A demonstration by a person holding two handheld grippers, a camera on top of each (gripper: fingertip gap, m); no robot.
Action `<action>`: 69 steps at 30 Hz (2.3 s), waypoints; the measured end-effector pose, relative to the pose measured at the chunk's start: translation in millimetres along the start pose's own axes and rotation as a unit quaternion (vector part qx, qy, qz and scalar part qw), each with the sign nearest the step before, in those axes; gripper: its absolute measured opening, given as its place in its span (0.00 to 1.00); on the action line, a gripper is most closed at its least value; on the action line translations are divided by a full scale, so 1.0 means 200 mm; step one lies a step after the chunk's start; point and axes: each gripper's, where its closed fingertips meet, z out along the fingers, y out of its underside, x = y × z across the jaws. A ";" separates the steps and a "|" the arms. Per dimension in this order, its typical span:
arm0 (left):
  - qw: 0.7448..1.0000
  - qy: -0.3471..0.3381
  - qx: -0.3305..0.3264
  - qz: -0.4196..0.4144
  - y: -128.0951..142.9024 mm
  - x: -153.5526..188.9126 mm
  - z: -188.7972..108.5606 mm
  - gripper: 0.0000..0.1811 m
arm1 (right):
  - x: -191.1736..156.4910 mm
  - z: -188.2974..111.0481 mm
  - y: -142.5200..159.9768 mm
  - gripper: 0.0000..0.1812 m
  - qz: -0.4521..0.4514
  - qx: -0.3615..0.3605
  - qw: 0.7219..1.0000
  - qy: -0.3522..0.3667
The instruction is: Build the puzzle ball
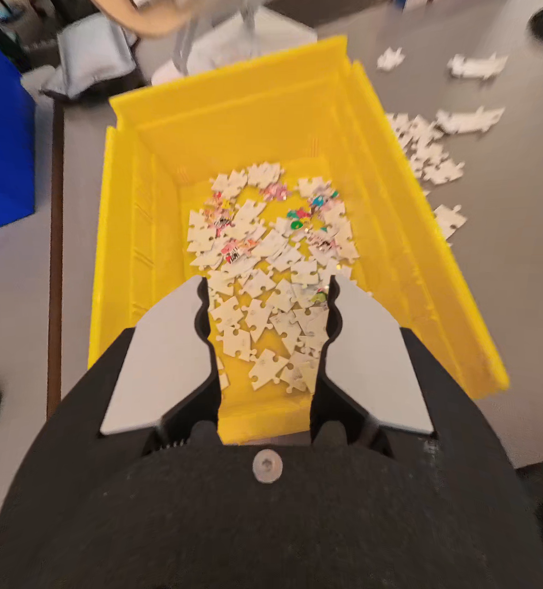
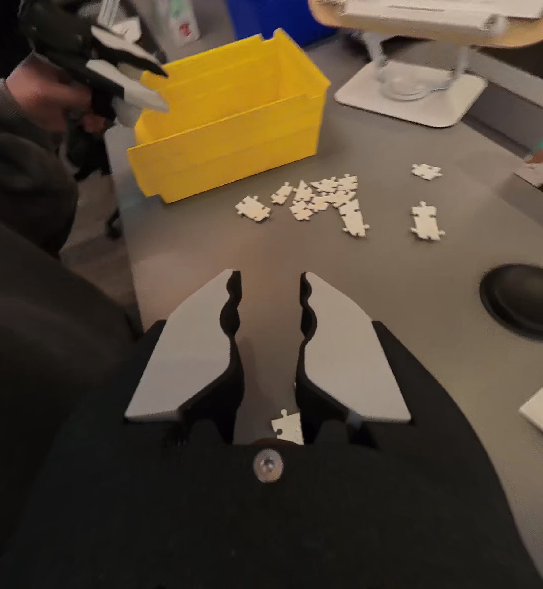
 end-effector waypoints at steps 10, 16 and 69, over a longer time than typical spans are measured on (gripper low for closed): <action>0.989 0.025 -0.140 -0.031 -0.02 -0.12 0.38 0.37 | 0.03 -0.01 0.18 0.18 0.008 0.043 0.997 0.056; 0.961 0.025 -0.268 -0.060 0.01 -0.26 0.68 0.34 | -0.01 0.02 0.17 0.17 0.023 0.057 0.998 0.018; 0.732 0.570 0.241 -0.285 -0.53 0.41 -0.59 0.18 | -0.18 0.02 0.09 0.14 -0.067 0.047 0.997 -0.015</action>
